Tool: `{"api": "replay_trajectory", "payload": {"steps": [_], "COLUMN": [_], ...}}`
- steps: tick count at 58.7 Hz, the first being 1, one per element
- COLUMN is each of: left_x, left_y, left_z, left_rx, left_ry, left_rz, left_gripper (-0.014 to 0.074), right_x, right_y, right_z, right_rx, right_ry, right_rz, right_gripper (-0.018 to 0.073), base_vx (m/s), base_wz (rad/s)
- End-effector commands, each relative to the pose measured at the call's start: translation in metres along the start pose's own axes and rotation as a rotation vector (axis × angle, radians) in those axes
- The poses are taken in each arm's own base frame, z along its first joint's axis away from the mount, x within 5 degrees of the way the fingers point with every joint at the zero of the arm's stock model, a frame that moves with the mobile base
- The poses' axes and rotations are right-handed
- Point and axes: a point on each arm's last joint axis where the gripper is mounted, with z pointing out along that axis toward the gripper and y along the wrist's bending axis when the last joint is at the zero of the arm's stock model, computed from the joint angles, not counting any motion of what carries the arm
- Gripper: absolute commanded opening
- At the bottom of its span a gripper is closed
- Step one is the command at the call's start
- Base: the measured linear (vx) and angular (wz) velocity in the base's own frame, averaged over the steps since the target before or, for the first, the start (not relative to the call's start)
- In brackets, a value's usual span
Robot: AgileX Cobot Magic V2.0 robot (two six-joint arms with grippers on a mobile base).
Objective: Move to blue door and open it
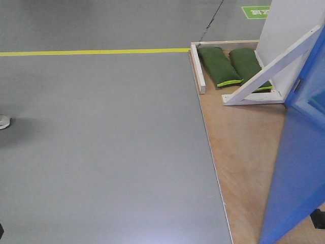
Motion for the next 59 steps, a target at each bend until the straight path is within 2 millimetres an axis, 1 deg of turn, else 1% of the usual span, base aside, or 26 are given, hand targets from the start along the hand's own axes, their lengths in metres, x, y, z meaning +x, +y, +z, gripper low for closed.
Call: {"api": "replay_trajectory", "payload": {"steps": [1,27,59], "left_x": [-0.0142,-0.0145,-0.0148], "left_y": [0.0,0.0,0.0001], "left_z": [-0.0038,-0.0039,-0.0039], "left_rx": [0.004,0.004,0.004], "left_ry": [-0.118,-0.119,-0.118], "left_rz": [-0.01,-0.01,-0.01], "left_gripper": [0.0073,0.0073,0.0073], "right_x": [-0.0081,-0.0081,-0.0081], "right_y": [0.0004,0.0004,0.0004], "right_z": [-0.0016,-0.0016,-0.0015], "right_rx": [-0.005,-0.005,-0.004], "right_ry": [-0.1,-0.1,-0.099], "right_rz": [-0.008,-0.008,-0.008], "right_gripper": [0.0008,0.0008,0.0008], "base_vx": [0.32,0.24,0.08], "base_wz": [0.01,0.03,0.01]}}
